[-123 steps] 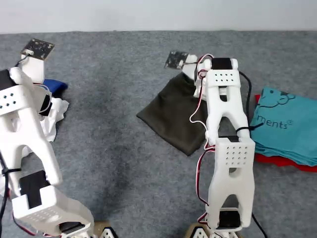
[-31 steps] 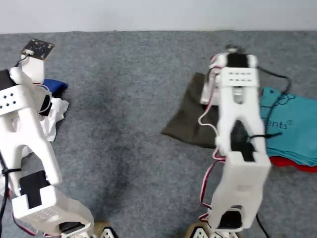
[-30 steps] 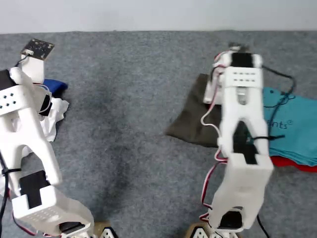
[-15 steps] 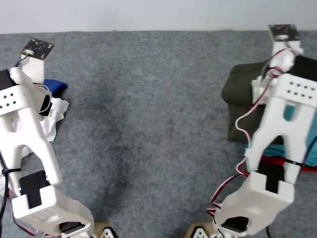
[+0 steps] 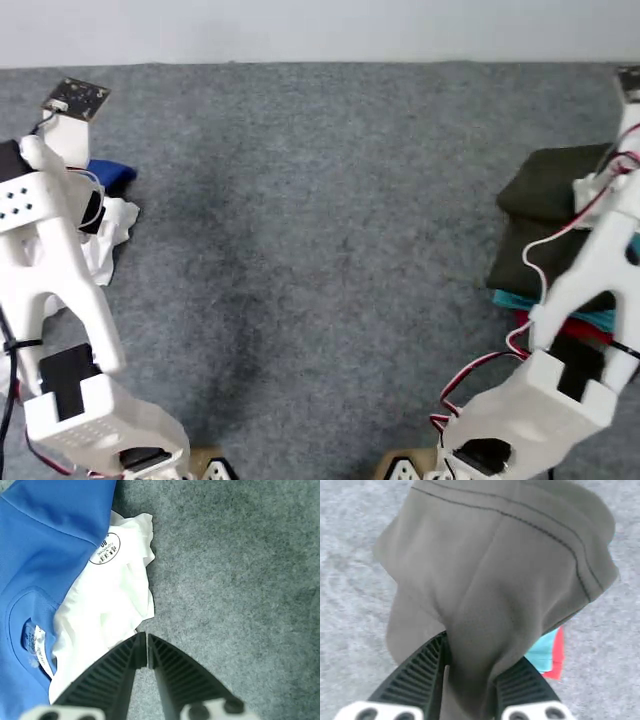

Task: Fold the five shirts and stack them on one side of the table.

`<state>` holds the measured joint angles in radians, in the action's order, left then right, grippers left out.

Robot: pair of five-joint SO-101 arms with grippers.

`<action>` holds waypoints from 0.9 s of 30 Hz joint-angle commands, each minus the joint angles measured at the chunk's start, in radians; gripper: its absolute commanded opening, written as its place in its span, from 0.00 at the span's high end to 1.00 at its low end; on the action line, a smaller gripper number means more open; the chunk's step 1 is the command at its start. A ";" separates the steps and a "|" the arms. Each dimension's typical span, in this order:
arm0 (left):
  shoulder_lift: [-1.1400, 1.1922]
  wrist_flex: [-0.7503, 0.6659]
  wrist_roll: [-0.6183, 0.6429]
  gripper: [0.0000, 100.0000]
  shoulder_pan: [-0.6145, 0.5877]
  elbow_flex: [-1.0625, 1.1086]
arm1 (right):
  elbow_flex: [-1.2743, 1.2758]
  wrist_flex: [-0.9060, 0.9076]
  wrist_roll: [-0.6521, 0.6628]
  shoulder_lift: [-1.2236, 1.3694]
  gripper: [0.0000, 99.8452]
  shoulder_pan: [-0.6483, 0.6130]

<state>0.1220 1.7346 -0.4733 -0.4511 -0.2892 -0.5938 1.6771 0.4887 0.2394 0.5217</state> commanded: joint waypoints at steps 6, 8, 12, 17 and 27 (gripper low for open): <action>-0.058 0.020 -0.008 0.99 0.003 -0.002 | -0.055 -0.065 0.087 0.107 0.94 0.091; -0.058 0.020 -0.008 0.99 0.003 -0.002 | -0.055 -0.061 0.091 0.124 0.85 0.101; -0.058 0.020 -0.008 0.99 0.003 -0.002 | -0.058 -0.058 0.089 0.096 0.64 0.102; -0.058 0.020 -0.008 0.99 0.003 -0.002 | -0.058 -0.059 0.087 -0.025 0.63 0.093; -0.057 0.020 -0.008 0.99 0.003 -0.002 | -0.052 -0.114 0.086 0.048 0.91 0.021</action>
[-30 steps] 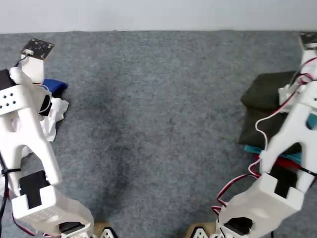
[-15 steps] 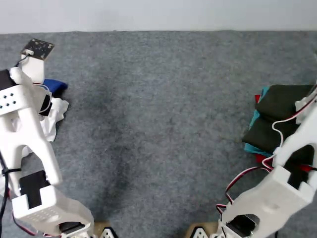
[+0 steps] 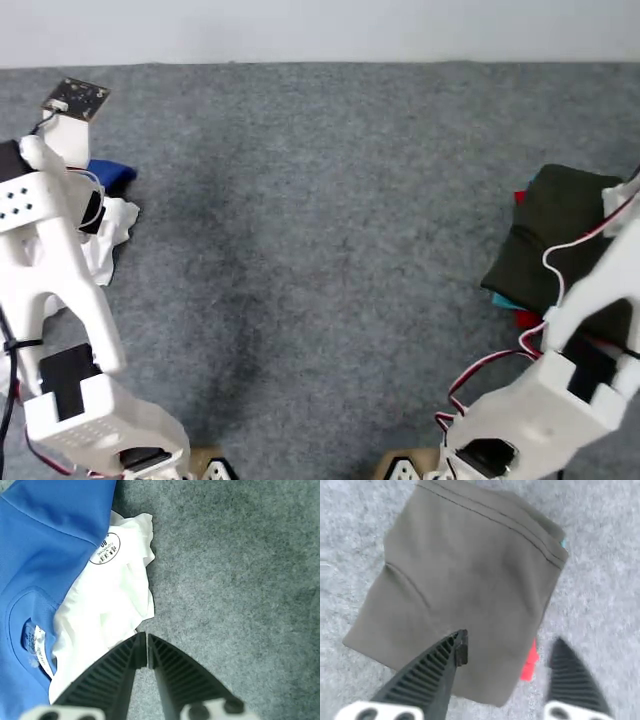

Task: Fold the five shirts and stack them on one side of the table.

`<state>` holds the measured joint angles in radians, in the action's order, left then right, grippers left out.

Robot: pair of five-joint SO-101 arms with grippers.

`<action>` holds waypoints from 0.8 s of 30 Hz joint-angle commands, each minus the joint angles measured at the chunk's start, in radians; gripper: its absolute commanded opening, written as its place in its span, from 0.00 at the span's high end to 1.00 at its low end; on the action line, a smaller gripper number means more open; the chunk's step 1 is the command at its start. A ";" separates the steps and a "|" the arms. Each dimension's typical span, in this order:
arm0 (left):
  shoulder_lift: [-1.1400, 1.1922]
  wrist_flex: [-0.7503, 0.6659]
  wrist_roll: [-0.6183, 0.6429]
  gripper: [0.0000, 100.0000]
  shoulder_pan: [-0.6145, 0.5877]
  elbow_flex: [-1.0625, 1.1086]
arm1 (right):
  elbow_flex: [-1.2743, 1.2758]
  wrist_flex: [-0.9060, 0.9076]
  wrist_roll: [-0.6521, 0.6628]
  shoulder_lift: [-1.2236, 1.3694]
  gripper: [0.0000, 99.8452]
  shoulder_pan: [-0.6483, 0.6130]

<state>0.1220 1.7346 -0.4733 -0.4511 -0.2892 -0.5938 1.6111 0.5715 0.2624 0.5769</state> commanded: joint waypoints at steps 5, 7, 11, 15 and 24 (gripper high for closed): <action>-0.054 0.020 -0.008 0.99 0.003 -0.002 | -0.057 -0.231 0.002 0.153 0.96 -0.076; -0.054 0.020 -0.008 0.99 0.003 -0.002 | -0.057 -0.321 0.002 0.211 0.98 -0.085; -0.057 0.020 -0.008 0.99 0.003 -0.002 | -0.057 -0.456 0.003 0.344 0.99 -0.090; -0.057 0.020 -0.008 0.99 0.003 -0.002 | -0.078 -0.421 0.003 0.369 0.99 -0.091; -0.058 0.020 -0.006 0.99 0.003 -0.002 | -0.178 -0.295 0.009 0.257 0.99 0.002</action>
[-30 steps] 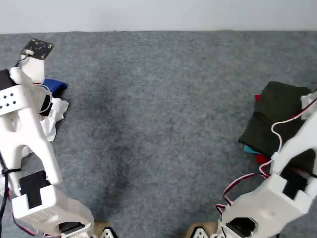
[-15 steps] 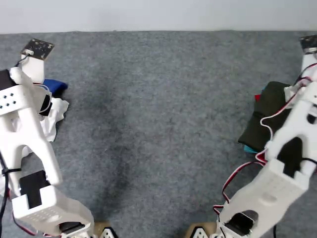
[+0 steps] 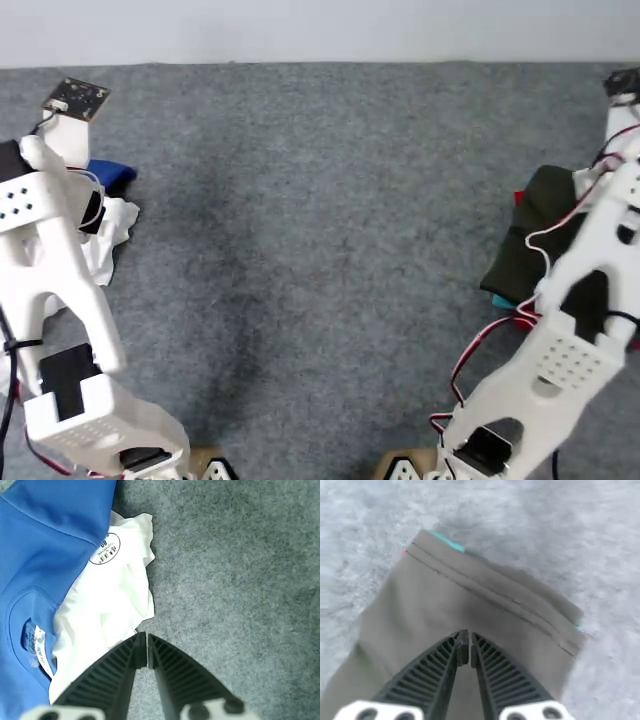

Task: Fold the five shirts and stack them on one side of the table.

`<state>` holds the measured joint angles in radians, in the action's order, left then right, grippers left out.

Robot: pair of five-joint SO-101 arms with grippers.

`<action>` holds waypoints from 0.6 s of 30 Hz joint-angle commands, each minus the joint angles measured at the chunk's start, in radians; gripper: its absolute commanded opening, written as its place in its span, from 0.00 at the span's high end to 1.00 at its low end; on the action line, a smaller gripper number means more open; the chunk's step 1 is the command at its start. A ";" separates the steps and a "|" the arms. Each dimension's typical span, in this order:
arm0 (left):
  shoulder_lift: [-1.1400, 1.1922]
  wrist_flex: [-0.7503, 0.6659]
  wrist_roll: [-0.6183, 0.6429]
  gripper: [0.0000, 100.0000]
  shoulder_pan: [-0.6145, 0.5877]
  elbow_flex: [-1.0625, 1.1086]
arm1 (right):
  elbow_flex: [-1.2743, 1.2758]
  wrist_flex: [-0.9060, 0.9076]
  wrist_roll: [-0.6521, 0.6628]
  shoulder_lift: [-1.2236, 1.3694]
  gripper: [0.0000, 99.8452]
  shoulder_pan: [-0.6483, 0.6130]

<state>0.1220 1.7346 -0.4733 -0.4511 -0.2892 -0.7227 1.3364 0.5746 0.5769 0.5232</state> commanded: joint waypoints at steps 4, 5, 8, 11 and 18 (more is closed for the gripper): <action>-0.058 0.020 -0.006 0.99 0.005 -0.002 | -0.051 -0.142 0.008 0.116 0.99 0.125; -0.060 0.020 -0.006 0.99 0.005 -0.002 | -0.054 -0.176 0.008 0.160 0.99 0.134; -0.077 0.020 -0.005 0.99 0.012 -0.005 | -0.095 -0.189 0.003 0.216 0.99 0.145; -0.150 0.020 -0.005 0.99 0.051 -0.005 | -0.212 -0.050 0.000 0.171 0.99 0.125; -0.285 0.020 -0.003 0.99 0.075 -0.002 | -0.474 0.363 -0.002 0.058 0.99 0.025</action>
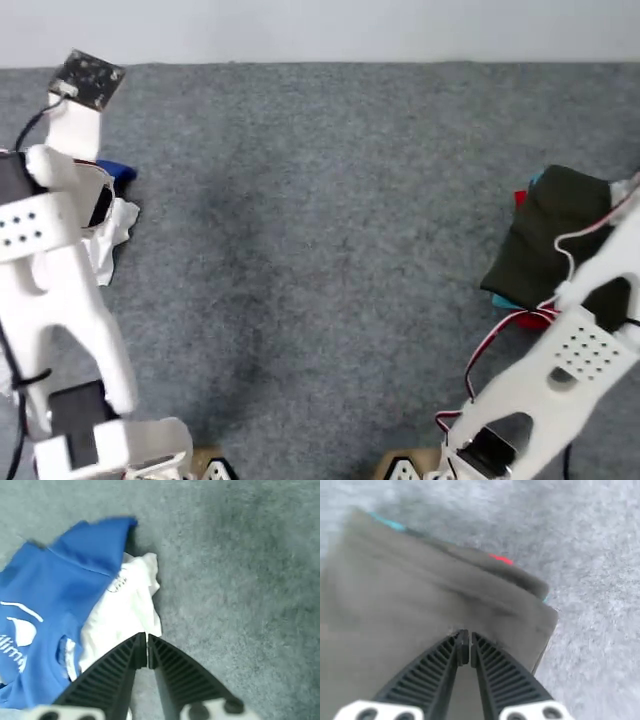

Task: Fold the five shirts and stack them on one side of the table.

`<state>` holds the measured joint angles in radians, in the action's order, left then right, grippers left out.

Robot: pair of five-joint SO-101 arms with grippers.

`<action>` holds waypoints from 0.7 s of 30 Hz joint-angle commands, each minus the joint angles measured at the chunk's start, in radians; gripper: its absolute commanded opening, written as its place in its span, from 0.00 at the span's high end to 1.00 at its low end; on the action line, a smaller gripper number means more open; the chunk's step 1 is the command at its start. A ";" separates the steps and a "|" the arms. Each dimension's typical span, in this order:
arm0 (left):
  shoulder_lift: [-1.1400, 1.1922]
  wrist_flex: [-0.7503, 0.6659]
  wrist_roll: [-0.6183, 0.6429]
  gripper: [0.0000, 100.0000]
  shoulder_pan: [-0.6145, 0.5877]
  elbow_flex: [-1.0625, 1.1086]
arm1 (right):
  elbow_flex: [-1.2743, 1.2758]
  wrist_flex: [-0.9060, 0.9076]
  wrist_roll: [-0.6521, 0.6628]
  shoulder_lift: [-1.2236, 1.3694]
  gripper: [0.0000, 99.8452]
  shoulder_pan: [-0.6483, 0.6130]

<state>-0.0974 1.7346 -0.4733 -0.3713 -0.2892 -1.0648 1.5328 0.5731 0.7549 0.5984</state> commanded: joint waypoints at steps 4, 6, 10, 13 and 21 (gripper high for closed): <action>-0.061 0.020 -0.003 0.98 -0.106 -0.002 | -0.153 0.266 -0.023 -0.171 0.99 -0.091; -0.060 0.020 -0.006 0.98 -0.166 0.013 | -0.110 0.265 -0.069 -0.213 0.99 -0.096; -0.060 0.020 -0.063 0.89 -0.262 0.114 | 0.057 0.266 -0.084 -0.326 0.99 -0.128; -0.060 0.015 -0.121 0.85 -0.301 0.214 | 0.224 0.265 -0.086 -0.438 0.99 -0.151; -0.058 -0.169 -0.212 0.79 -0.384 0.400 | 0.697 0.262 -0.091 -0.734 0.99 -0.176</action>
<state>-0.1220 1.6487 -0.6636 -0.7150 0.0898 -0.4956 1.7538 0.4933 0.1611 0.4388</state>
